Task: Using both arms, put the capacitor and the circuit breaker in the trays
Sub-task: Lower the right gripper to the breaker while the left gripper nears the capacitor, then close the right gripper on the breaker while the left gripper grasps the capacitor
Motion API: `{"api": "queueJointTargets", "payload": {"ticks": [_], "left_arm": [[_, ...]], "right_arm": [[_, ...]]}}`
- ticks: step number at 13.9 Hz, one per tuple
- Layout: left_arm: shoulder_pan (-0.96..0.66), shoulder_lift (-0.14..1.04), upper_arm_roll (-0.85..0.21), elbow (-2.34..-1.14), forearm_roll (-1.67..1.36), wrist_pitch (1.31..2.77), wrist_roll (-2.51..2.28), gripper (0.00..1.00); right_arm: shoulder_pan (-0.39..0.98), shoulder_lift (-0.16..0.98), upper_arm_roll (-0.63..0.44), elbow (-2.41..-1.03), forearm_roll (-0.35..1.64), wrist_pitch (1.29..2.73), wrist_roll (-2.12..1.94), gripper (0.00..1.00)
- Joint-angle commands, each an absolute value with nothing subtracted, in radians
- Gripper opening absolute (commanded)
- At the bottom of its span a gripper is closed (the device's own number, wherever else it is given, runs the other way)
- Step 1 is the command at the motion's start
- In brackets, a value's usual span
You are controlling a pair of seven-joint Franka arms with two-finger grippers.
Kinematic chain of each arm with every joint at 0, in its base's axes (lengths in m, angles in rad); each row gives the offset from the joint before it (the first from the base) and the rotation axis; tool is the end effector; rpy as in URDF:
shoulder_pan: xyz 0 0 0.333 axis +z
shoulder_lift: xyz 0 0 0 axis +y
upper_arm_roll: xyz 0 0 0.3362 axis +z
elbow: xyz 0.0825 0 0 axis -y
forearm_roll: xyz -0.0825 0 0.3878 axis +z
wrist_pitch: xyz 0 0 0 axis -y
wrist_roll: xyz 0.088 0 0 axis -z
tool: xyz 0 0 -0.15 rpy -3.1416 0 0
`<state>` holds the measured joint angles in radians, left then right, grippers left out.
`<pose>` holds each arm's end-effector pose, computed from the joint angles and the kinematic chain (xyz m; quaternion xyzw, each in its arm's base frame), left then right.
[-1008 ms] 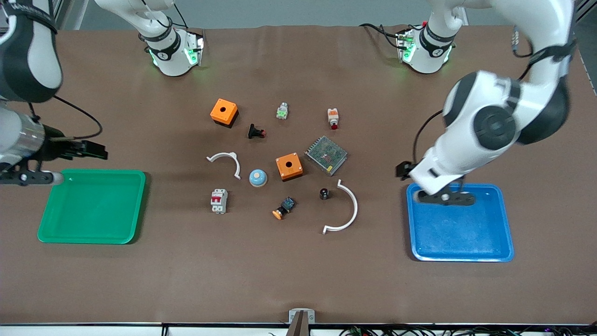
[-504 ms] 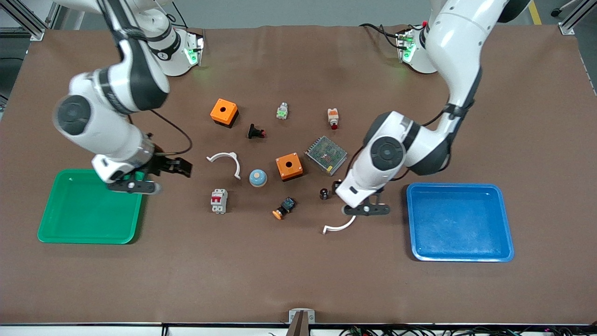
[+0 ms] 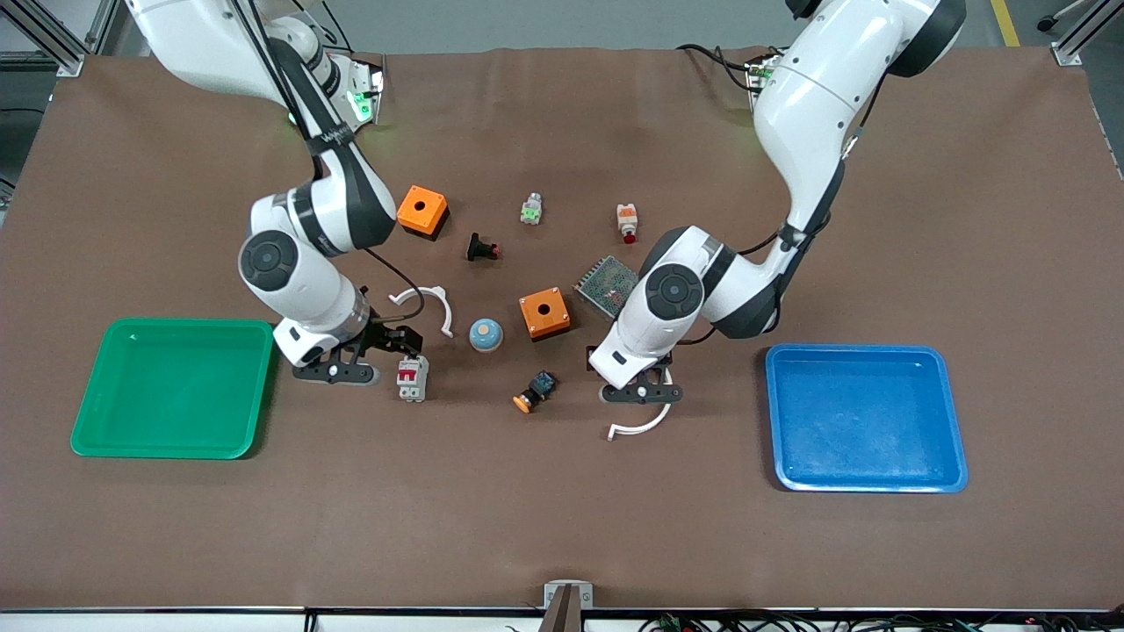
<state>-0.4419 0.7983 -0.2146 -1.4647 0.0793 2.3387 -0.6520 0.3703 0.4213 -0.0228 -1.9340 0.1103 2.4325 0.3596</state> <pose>0.6123 -0.4343 0.1916 0.9978 0.0067 0.0097 0.0645 0.6051 0.2233 0.2479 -0.9977 0.0453 -0.0250 0.0442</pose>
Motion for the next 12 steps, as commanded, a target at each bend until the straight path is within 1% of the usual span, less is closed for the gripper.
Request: {"api": "queueJointTargets", "payload": {"ticks": [1, 5, 6, 7, 9, 10, 11, 12], "left_arm": [[-0.472, 0.822, -0.192, -1.439, 0.106, 2.341, -0.69, 0.65], [-0.5, 0.831, -0.173, -1.445, 0.107, 2.339, -0.709, 0.62], [-0.5, 0.833, -0.173, -1.445, 0.109, 2.339, -0.713, 0.6], [-0.5, 0.833, -0.173, -1.445, 0.109, 2.339, -0.713, 0.59], [-0.502, 0.834, -0.173, -1.445, 0.112, 2.339, -0.713, 0.52], [-0.5, 0.834, -0.173, -1.447, 0.124, 2.339, -0.713, 0.44], [-0.502, 0.834, -0.173, -1.447, 0.13, 2.338, -0.713, 0.37], [-0.5, 0.834, -0.173, -1.447, 0.132, 2.338, -0.709, 0.24]], "right_arm": [[0.391, 0.504, -0.034, -1.893, 0.11, 2.497, 0.396, 1.0], [0.396, 0.618, -0.035, -1.85, 0.11, 2.612, 0.396, 1.0], [0.396, 0.633, -0.034, -1.848, 0.11, 2.634, 0.396, 0.97], [0.396, 0.643, -0.034, -1.848, 0.11, 2.649, 0.396, 0.92], [0.408, 0.646, -0.035, -1.85, 0.109, 2.648, 0.393, 0.66], [0.408, 0.644, -0.035, -1.85, 0.11, 2.643, 0.39, 0.48], [0.407, 0.644, -0.035, -1.848, 0.11, 2.64, 0.391, 0.27], [0.402, 0.644, -0.035, -1.848, 0.113, 2.637, 0.393, 0.07]]}}
